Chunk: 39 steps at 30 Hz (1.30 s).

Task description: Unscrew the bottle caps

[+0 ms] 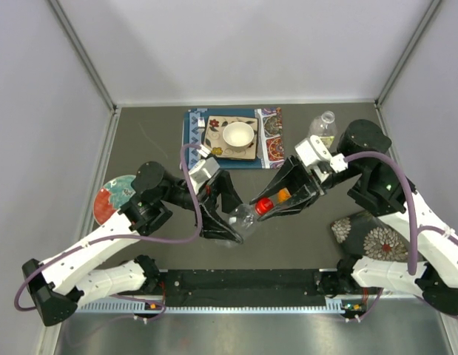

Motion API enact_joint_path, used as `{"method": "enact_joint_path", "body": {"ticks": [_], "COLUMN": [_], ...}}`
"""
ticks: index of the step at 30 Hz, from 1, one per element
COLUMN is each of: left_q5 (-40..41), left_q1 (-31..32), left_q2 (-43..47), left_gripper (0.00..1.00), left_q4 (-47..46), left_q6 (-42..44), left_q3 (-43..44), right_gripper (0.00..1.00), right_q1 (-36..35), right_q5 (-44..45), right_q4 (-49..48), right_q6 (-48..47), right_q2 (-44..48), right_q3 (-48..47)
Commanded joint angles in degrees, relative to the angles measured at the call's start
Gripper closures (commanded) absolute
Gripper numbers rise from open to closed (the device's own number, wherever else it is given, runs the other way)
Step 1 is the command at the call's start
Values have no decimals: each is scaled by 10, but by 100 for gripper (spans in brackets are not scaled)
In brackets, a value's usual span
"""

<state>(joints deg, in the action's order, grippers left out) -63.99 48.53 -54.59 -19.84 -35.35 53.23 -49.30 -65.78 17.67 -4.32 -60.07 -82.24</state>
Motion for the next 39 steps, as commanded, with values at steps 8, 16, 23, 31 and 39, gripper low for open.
{"method": "enact_joint_path", "body": {"ticks": [8, 16, 23, 31, 39], "left_q5": [70, 133, 182, 340, 573], "left_q1": [-8, -9, -9, -8, 5], "left_q2": [36, 49, 58, 80, 92], "left_gripper": [88, 85, 84, 84, 84], "left_q4": [130, 167, 183, 196, 211], "left_q6": [146, 193, 212, 259, 309], "left_q3": [33, 21, 22, 16, 5], "right_gripper": [78, 37, 24, 18, 15], "right_q1": [19, 19, 18, 18, 5], "right_q5": [48, 153, 292, 604, 732], "right_q4": [13, 16, -9, -8, 45], "right_q6": [18, 27, 63, 254, 384], "right_q2": [17, 35, 36, 21, 7], "right_q3": [8, 7, -4, -33, -35]}}
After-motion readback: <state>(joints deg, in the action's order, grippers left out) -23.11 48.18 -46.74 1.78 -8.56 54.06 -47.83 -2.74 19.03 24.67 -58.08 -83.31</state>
